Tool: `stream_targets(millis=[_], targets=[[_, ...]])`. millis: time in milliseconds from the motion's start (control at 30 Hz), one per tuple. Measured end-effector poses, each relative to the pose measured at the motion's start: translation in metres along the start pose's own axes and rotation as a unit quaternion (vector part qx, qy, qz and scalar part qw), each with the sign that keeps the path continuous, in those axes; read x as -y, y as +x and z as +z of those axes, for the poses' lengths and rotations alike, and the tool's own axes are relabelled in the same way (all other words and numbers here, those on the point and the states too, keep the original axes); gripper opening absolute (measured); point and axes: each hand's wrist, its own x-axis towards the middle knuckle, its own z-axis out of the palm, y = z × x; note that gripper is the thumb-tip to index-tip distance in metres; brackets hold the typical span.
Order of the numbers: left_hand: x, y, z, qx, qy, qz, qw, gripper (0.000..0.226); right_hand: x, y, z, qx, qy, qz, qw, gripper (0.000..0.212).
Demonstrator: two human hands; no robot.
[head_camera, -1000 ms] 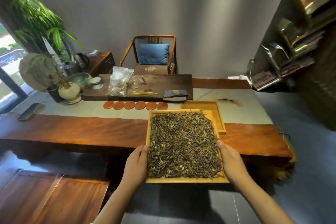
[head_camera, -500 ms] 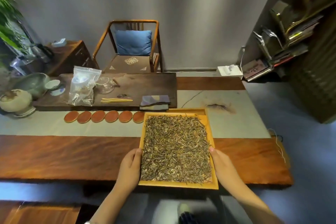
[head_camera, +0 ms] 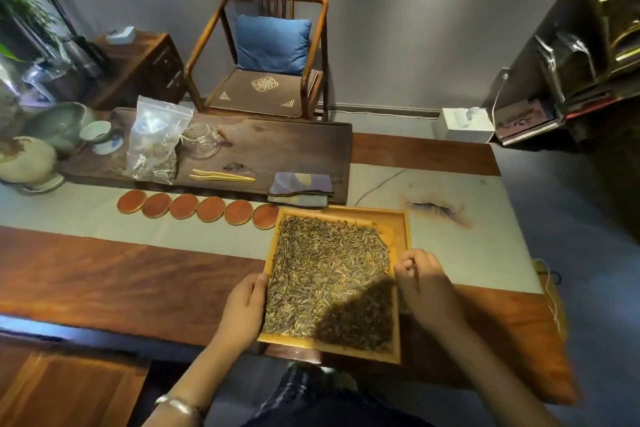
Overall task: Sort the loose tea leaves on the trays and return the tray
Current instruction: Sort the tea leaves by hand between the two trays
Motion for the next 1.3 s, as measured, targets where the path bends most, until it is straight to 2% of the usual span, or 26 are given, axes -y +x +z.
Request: stream_targets(millis=[100, 267, 433, 667, 1067, 1300], targets=[[0.002, 0.0, -0.004, 0.017, 0.01, -0.012, 1.0, 0.034, 0.017, 0.012, 0.011, 0.016, -0.062, -0.056, 0.996, 0.024], [0.007, 0.001, -0.007, 0.03, 0.028, -0.022, 0.999, 0.033, 0.035, 0.021, 0.042, 0.116, -0.205, -0.129, 0.963, 0.043], [0.011, 0.006, -0.008, 0.03, 0.029, -0.035, 0.999, 0.034, 0.034, 0.024, 0.063, 0.15, -0.27, -0.16, 0.937, 0.043], [0.02, 0.018, -0.004, 0.037, 0.037, -0.042, 0.998, 0.038, 0.023, 0.039, 0.067, 0.155, -0.247, -0.15, 0.945, 0.035], [0.027, 0.032, 0.0, 0.059, 0.058, -0.03, 0.996, 0.044, -0.004, 0.068, 0.054, 0.16, -0.186, -0.067, 0.967, 0.028], [0.034, 0.03, -0.007, 0.054, 0.04, -0.069, 0.995, 0.041, -0.008, 0.075, 0.047, 0.137, -0.16, -0.034, 0.977, 0.027]])
